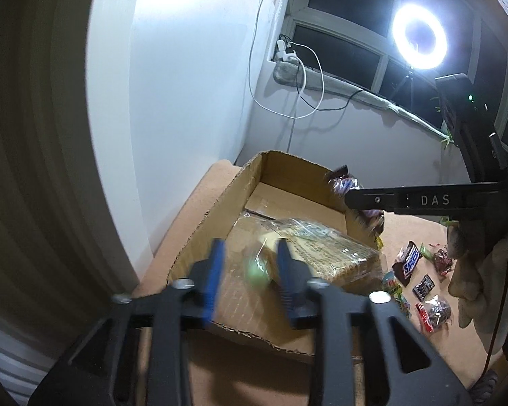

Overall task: Organize snacks
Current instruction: 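Open the right tool to drop the Snickers into the box, then grasp the green candy with the right tool while the left tool grasps the bagged cake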

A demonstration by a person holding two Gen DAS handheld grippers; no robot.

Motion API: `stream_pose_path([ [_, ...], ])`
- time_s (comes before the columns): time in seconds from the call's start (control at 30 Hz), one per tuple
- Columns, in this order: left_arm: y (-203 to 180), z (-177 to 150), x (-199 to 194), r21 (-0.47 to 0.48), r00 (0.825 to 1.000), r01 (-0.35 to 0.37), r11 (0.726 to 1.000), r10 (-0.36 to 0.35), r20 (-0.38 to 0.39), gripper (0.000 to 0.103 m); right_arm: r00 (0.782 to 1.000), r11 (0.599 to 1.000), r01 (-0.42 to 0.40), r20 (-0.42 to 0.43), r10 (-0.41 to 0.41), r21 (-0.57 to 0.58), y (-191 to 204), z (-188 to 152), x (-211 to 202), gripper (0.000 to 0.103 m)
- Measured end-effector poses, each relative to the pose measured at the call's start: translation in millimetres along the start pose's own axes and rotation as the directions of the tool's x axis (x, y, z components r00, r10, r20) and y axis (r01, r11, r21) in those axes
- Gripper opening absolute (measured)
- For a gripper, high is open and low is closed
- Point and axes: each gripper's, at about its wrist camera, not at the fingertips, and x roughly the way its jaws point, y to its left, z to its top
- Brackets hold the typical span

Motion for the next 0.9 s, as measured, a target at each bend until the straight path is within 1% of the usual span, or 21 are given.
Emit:
stream_pose_path([
  [0.03, 1, 0, -1, -0.003, 1.000, 0.000, 1.000, 0.000, 0.006, 0.044, 1.000, 1.000, 0.004, 0.011, -0.004, -0.001, 1, 0, -2, 0.065],
  [0.07, 0, 0, -2, -0.003, 1.000, -0.001, 1.000, 0.001, 0.008, 0.044, 1.000, 1.000, 0.006, 0.022, -0.006, -0.003, 1, 0, -5, 0.066],
  [0.27, -2, 0, -9, 0.000, 1.000, -0.006, 1.000, 0.006, 0.022, 0.044, 0.999, 1.000, 0.006, 0.043, -0.006, -0.015, 1, -2, -20, 0.066],
  [0.53, -15, -1, -24, 0.013, 0.999, 0.016, 1.000, -0.017, 0.047, 0.044, 0.998, 1.000, 0.015, 0.065, -0.014, -0.005, -8, -8, -41, 0.066],
  [0.7, -30, -3, -36, 0.024, 0.997, 0.045, 0.999, -0.046, 0.054, 0.044, 0.995, 1.000, 0.028, 0.093, -0.027, -0.014, -17, -20, -67, 0.066],
  [0.9, -56, -8, -45, 0.045, 0.993, 0.097, 0.994, -0.100, 0.061, 0.044, 0.992, 0.999, 0.052, 0.119, -0.052, 0.007, -48, -48, -105, 0.066],
])
